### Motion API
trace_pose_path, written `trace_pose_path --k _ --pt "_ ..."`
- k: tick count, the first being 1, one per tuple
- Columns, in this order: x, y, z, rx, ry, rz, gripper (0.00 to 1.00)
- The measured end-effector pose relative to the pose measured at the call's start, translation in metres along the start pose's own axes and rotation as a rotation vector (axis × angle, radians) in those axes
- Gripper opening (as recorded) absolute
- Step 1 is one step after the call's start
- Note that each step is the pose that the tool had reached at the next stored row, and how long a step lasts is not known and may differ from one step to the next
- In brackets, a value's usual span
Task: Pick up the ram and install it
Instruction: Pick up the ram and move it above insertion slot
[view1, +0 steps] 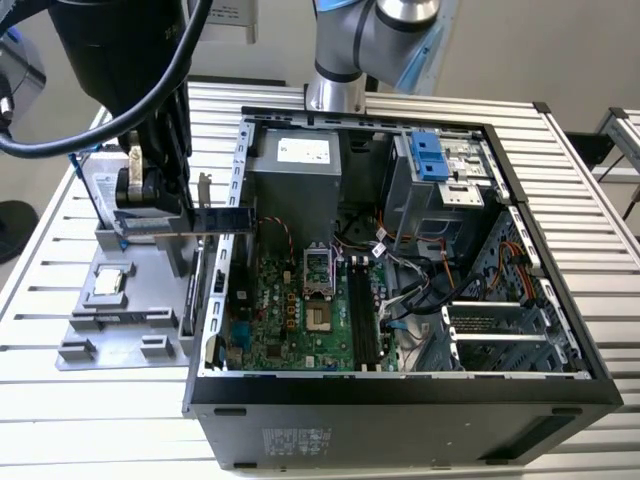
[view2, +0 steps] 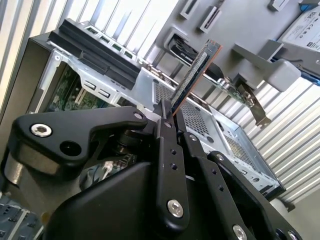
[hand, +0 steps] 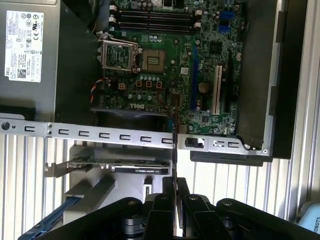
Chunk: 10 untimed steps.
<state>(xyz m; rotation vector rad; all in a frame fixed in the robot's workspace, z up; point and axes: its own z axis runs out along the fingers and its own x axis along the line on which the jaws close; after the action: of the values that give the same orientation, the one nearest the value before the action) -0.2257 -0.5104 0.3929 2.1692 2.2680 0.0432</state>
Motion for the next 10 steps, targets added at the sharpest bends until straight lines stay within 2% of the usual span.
trace_pose_path --k 10 --pt "-0.0004 0.0081 0.0002 0.0000 0.0000 0.000 0.00"
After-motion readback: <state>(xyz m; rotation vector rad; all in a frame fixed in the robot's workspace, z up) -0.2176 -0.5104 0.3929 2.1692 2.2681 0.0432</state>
